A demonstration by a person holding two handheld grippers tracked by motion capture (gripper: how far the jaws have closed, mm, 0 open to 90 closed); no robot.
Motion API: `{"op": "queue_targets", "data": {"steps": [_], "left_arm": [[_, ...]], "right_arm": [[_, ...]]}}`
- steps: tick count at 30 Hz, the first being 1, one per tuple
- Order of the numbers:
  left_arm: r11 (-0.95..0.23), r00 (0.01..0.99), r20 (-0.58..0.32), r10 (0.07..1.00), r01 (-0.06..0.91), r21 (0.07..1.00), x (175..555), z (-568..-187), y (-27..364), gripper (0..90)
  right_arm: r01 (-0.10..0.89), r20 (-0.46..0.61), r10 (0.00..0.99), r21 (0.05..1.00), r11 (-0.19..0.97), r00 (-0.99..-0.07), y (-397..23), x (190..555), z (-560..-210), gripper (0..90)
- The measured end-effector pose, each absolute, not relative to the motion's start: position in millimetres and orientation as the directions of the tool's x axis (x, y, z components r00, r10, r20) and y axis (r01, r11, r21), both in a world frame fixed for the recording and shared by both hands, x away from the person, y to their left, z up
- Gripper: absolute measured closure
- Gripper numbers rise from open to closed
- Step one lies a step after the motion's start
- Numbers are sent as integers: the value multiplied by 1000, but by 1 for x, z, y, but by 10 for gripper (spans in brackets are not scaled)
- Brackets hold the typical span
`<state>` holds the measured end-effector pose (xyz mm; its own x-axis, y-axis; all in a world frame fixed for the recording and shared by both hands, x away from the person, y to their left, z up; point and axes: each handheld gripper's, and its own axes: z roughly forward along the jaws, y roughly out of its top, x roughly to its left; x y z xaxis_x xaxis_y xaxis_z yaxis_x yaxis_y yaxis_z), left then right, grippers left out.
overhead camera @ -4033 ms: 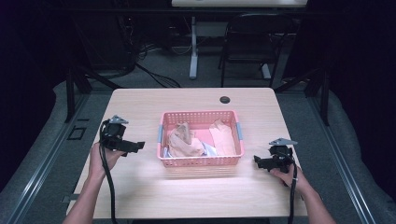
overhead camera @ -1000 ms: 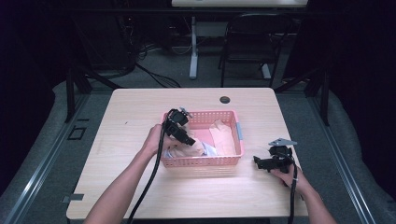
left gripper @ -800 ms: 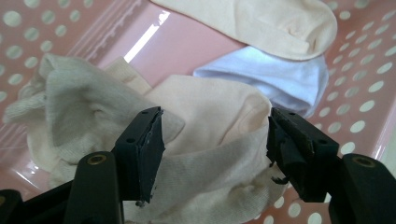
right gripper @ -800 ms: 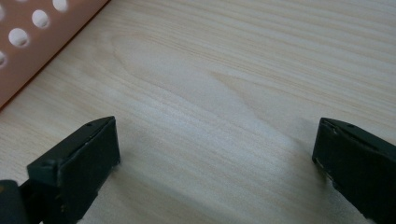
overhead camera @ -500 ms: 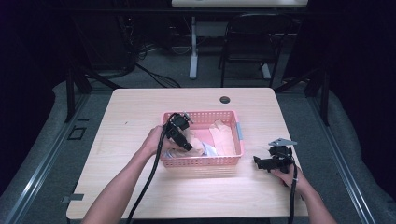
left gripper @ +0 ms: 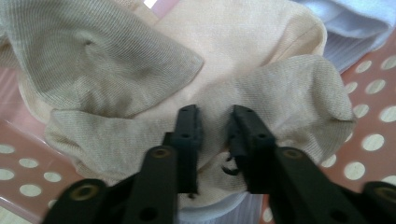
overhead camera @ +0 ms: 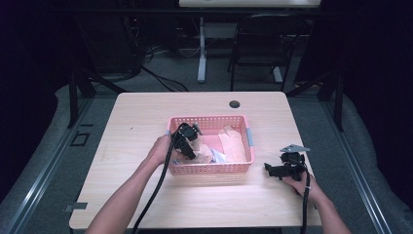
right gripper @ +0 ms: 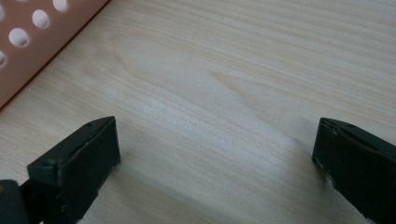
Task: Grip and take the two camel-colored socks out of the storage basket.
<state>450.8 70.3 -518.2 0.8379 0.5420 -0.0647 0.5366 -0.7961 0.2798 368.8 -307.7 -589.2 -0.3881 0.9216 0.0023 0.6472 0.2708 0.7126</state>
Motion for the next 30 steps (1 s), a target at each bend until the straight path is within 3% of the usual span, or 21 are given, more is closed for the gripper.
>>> {"op": "queue_targets", "data": {"steps": [2, 5, 30], "left_arm": [[-792, 834, -66, 548, 542, 280, 450, -517, 71, 820], [-789, 832, -72, 549, 545, 283, 450, -516, 73, 858], [-821, 867, -72, 493, 490, 291, 445, -456, 96, 877]], "right_arm": [[648, 2, 921, 712, 271, -388, -308, 369, -589, 1], [647, 3, 921, 712, 271, -389, -308, 369, -589, 1], [649, 4, 922, 712, 269, -387, -307, 368, -589, 1]]}}
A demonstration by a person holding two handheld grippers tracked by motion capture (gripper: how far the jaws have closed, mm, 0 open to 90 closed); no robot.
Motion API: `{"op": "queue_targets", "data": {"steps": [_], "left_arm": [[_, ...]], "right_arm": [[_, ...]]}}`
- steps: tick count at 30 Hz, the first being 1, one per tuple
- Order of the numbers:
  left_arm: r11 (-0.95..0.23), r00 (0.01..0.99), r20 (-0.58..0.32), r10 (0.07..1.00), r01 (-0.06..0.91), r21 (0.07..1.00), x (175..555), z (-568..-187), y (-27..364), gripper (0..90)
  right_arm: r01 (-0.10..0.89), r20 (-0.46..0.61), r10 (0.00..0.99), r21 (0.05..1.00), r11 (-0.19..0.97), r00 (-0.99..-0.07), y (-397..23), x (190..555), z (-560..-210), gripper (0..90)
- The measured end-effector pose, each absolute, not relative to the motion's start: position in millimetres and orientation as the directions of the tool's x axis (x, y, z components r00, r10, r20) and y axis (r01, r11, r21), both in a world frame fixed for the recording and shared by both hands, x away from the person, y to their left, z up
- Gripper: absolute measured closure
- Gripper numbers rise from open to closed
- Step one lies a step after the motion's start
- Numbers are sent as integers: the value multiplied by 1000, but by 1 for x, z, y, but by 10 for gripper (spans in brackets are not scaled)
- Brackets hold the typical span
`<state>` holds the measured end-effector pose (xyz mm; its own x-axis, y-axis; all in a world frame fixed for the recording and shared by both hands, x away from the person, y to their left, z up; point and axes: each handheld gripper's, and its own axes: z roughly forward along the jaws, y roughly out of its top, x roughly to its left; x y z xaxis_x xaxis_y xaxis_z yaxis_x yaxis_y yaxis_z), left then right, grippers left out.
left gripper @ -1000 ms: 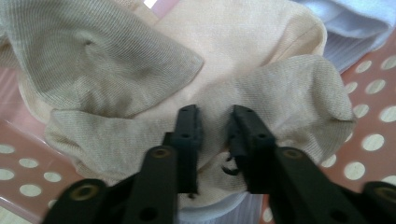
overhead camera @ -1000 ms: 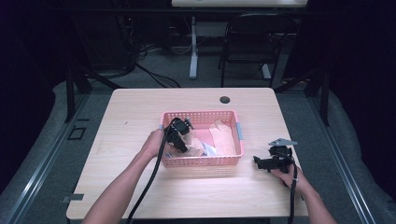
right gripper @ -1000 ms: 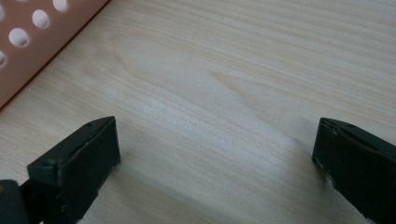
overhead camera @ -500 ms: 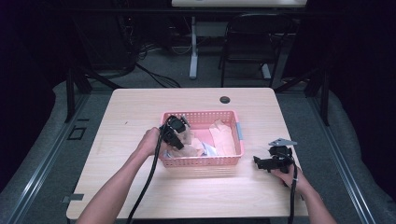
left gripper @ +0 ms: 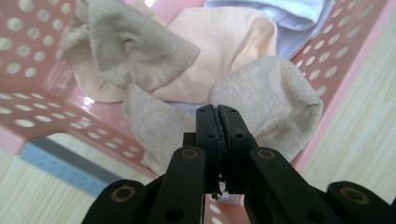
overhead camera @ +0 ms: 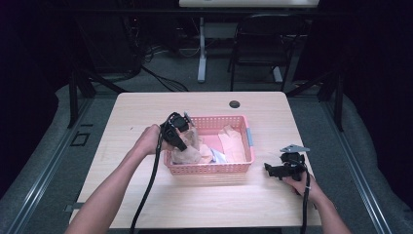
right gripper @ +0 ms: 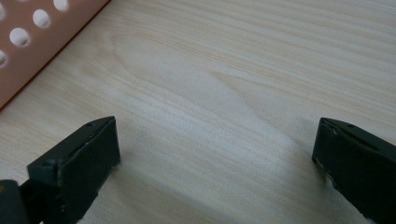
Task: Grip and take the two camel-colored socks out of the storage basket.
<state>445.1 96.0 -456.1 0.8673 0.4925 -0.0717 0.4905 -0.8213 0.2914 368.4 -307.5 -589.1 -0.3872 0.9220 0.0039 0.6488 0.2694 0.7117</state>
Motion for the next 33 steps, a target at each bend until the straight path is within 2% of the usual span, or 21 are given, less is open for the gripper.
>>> {"op": "queue_targets", "data": {"steps": [24, 33], "left_arm": [[-883, 904, 9, 428, 416, 216, 443, -376, 95, 877], [-882, 899, 24, 436, 422, 210, 439, -362, 107, 877]], "right_arm": [[650, 1, 922, 710, 272, -387, -308, 368, -589, 1], [650, 0, 922, 710, 272, -386, -308, 368, -589, 1]]}}
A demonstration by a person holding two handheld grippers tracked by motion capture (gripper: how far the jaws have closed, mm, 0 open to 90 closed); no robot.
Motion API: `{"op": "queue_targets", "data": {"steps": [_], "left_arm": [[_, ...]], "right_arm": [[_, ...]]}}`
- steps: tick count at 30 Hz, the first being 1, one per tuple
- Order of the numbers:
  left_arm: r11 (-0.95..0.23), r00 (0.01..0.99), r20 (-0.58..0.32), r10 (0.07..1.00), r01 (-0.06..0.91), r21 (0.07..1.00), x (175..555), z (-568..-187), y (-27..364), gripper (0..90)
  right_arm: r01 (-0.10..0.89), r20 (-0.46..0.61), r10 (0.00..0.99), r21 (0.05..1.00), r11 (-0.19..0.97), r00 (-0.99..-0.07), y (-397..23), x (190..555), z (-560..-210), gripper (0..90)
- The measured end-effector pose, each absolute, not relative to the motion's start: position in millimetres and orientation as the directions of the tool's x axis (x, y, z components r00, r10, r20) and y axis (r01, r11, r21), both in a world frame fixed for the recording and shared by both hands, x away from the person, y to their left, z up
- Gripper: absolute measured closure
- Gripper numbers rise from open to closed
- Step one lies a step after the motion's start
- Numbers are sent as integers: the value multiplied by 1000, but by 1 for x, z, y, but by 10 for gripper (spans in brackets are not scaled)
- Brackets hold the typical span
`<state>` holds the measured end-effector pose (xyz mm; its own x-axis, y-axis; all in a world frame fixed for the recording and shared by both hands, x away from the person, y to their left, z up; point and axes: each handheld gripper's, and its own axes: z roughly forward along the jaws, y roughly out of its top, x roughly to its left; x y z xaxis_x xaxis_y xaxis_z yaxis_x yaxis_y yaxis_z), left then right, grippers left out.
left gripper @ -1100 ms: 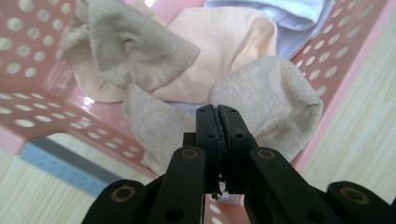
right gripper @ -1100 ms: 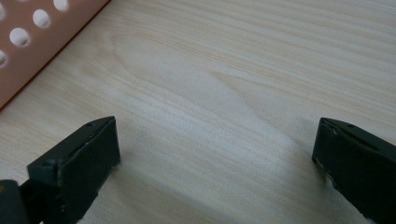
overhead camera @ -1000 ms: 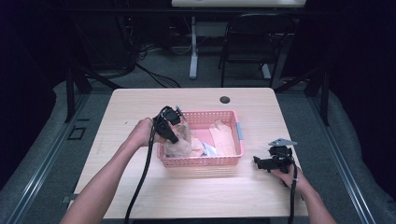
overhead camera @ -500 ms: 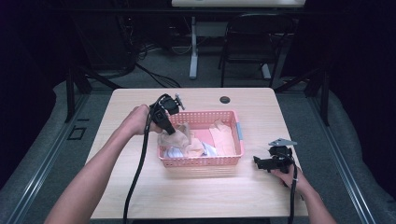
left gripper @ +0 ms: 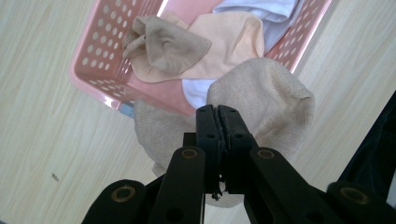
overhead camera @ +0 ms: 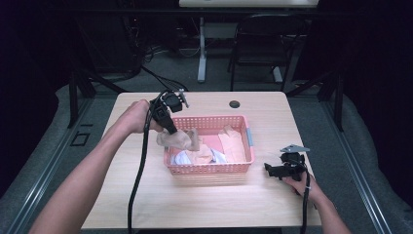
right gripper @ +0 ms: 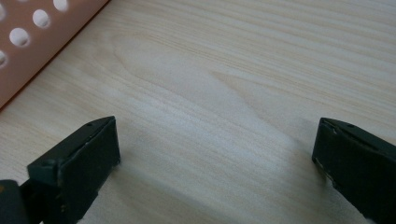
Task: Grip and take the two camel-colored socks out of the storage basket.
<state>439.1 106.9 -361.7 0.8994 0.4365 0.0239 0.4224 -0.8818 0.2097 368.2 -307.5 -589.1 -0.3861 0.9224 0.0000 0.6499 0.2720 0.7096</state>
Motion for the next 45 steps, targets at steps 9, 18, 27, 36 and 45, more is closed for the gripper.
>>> {"op": "queue_targets", "data": {"steps": [9, 18, 27, 36, 45], "left_arm": [[-864, 878, 50, 476, 456, 214, 435, -350, 135, 877], [-837, 850, 55, 525, 503, 216, 434, -350, 166, 877], [-792, 802, 63, 594, 569, 221, 432, -354, 199, 876], [-737, 750, 56, 659, 629, 249, 434, -368, 229, 877], [-686, 698, 52, 714, 684, 247, 439, -406, 247, 877]], "right_arm": [[650, 1, 923, 711, 270, -385, -307, 368, -589, 1], [650, 0, 923, 710, 271, -385, -307, 368, -589, 1], [650, 1, 923, 710, 270, -384, -307, 368, -589, 1], [650, 1, 924, 711, 268, -382, -307, 368, -589, 1], [650, 3, 927, 714, 261, -376, -307, 368, -589, 1]]}}
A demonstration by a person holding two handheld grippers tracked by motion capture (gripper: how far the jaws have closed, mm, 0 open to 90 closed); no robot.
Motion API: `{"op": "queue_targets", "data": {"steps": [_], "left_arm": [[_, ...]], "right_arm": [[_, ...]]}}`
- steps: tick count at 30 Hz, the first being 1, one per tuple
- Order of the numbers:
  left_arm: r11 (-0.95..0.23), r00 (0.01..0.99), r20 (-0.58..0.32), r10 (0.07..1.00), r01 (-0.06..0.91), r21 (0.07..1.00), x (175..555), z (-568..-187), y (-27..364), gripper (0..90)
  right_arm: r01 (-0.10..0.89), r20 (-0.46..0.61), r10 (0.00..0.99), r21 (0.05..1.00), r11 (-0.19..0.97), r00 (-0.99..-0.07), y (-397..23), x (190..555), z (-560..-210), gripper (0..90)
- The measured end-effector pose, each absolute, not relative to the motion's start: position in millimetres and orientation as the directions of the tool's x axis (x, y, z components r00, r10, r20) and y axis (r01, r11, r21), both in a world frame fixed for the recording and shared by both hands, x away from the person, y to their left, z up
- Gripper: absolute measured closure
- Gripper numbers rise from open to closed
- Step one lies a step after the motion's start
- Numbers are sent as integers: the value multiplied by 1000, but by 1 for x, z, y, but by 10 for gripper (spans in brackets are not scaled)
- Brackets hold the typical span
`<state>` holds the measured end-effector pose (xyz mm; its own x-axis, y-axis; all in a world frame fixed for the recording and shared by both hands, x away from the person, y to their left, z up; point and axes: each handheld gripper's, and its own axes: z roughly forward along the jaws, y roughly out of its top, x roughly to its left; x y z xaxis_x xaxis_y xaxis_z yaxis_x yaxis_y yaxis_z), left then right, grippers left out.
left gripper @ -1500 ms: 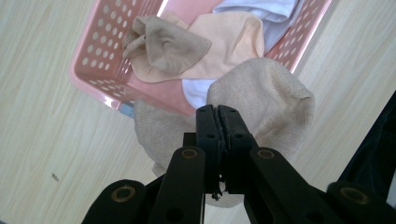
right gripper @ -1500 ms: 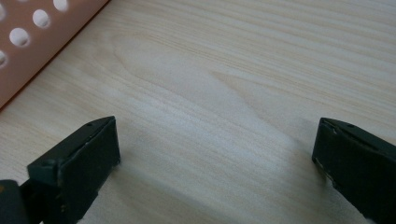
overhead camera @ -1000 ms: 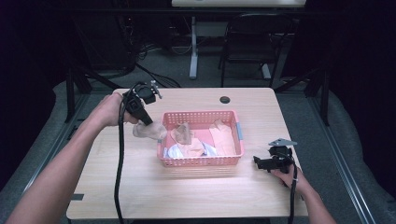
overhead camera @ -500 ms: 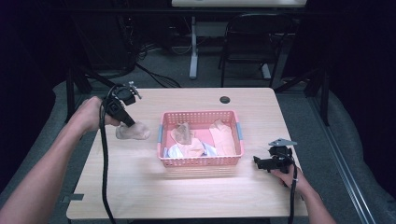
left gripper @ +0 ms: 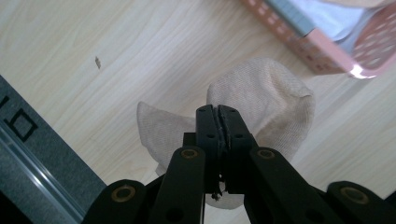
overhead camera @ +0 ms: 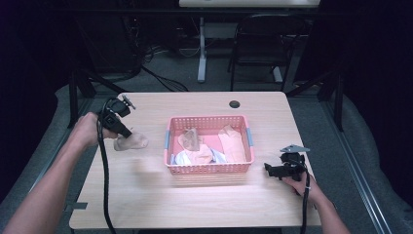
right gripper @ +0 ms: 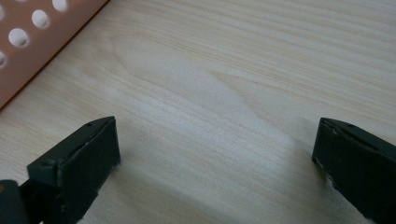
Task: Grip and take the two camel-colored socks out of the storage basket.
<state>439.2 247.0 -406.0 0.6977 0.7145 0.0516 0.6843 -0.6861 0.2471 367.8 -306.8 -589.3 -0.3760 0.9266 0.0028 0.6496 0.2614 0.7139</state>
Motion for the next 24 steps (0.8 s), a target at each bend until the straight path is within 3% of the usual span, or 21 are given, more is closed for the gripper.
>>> {"op": "queue_targets", "data": {"steps": [8, 16, 24], "left_arm": [[-635, 642, 52, 765, 739, 223, 443, -453, 266, 877], [-579, 592, 30, 805, 775, 252, 447, -482, 275, 877], [-554, 564, 21, 825, 802, 224, 447, -511, 278, 876]], "right_arm": [[650, 3, 927, 714, 261, -375, -307, 368, -589, 1], [650, 3, 927, 713, 261, -375, -307, 368, -589, 1], [651, 3, 927, 713, 260, -374, -307, 368, -589, 1]]}}
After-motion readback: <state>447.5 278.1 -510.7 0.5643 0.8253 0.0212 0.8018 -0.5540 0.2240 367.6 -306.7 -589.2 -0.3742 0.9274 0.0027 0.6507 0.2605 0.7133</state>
